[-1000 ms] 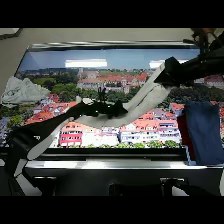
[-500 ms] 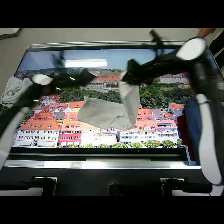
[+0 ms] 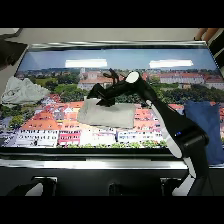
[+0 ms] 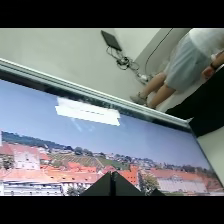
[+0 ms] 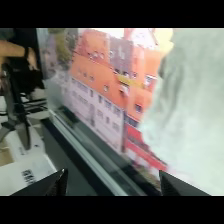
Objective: Fold the shirts.
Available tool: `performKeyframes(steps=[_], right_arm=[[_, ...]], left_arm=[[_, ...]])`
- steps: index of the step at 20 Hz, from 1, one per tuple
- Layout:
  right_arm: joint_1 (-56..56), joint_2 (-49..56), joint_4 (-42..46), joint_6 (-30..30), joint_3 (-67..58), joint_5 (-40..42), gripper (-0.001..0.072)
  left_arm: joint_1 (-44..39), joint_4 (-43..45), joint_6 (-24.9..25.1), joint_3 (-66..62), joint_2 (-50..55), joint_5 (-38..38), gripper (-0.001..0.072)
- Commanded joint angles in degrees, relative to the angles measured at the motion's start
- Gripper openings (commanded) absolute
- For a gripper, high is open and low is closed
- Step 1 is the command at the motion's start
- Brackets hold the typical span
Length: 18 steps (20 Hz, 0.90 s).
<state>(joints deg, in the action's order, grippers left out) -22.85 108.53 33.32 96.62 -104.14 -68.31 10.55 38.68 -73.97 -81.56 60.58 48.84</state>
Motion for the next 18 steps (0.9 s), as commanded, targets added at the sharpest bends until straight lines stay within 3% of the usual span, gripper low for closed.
performKeyframes(steps=[1,4,6,9,13,14,15,16,17,18], right_arm=[[7.80,-3.54,16.31,3.43,-0.07,-11.61,0.0665],[15.67,-7.21,38.62,5.16,2.99,-26.08,0.0662],[17.59,-8.00,35.47,2.69,10.21,-25.53,0.0665],[15.63,-7.52,29.62,1.75,18.88,-13.99,0.0668],[13.64,-3.37,24.06,1.95,21.31,-7.96,0.0664],[13.27,-2.25,21.38,1.70,21.31,-7.23,0.0631],[13.18,-1.42,18.29,1.22,21.31,-6.69,0.0517],[12.94,-1.16,15.02,-0.33,21.31,-6.19,0.0321],[12.94,-1.51,12.48,-2.21,21.05,-5.81,0.0046],[13.29,-2.51,10.58,-3.28,20.26,-5.18,0.0051]], left_arm=[[1.18,2.60,0.07,0.92,-2.10,2.38,0.0031],[1.18,2.64,0.33,2.38,-2.14,3.15,0.0031],[1.16,2.80,0.72,2.38,-2.16,4.31,0.0031],[1.16,2.80,0.74,2.38,-2.16,4.79,0.0032],[1.16,2.78,2.69,2.36,-2.23,5.38,0.0032],[1.16,2.75,3.02,2.36,-2.23,5.38,0.0032],[1.16,2.78,3.50,2.36,-2.23,5.38,0.0032],[1.16,2.78,3.54,2.36,-2.23,5.38,0.0032],[1.18,2.78,3.58,2.36,-2.23,5.35,0.0032],[1.18,2.78,3.76,2.36,-2.23,5.35,0.0032]])
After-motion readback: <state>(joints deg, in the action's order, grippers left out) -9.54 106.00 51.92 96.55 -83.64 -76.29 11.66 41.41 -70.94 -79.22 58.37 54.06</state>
